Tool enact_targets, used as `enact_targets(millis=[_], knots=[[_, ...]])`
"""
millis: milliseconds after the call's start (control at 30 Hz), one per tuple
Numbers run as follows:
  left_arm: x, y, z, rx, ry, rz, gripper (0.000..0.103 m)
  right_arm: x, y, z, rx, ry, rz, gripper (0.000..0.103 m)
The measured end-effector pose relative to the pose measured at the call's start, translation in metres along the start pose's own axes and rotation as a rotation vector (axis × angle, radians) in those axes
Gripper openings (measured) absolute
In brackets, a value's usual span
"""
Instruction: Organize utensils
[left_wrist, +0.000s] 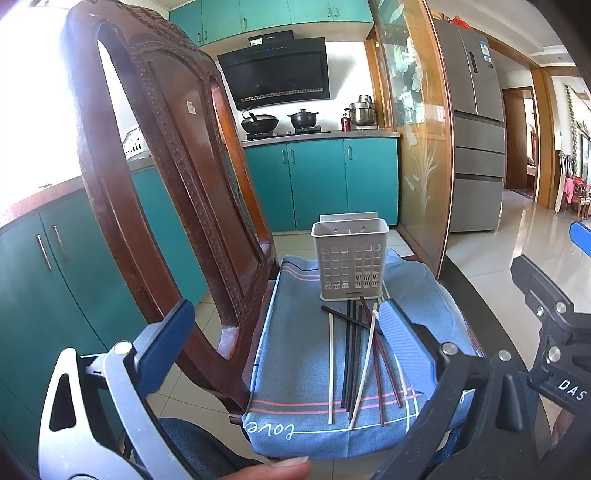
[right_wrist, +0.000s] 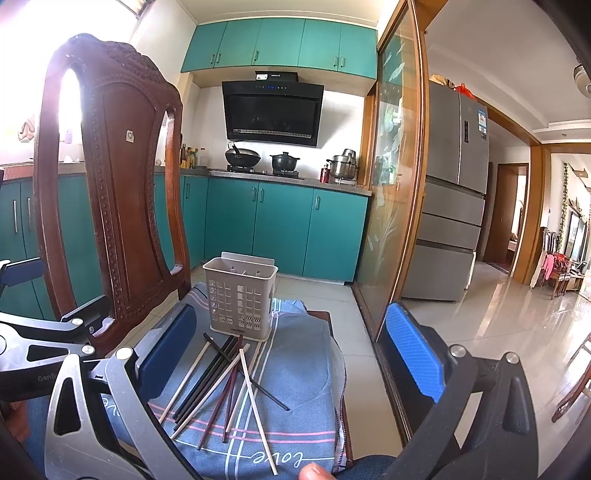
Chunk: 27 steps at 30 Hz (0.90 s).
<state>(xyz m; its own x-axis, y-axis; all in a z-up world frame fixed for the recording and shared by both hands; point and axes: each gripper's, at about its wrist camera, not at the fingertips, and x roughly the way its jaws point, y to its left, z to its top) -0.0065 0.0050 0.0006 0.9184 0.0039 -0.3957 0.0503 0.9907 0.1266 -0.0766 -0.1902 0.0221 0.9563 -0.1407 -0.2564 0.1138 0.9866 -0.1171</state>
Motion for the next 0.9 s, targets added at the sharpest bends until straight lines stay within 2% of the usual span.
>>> enact_targets(millis=[900], knots=[[-0.0068, 0.0069, 0.0024, -0.022, -0.023, 0.008, 0.099, -0.0093, 0.0018, 0.0092, 0.002, -0.057, -0.012, 0.100]])
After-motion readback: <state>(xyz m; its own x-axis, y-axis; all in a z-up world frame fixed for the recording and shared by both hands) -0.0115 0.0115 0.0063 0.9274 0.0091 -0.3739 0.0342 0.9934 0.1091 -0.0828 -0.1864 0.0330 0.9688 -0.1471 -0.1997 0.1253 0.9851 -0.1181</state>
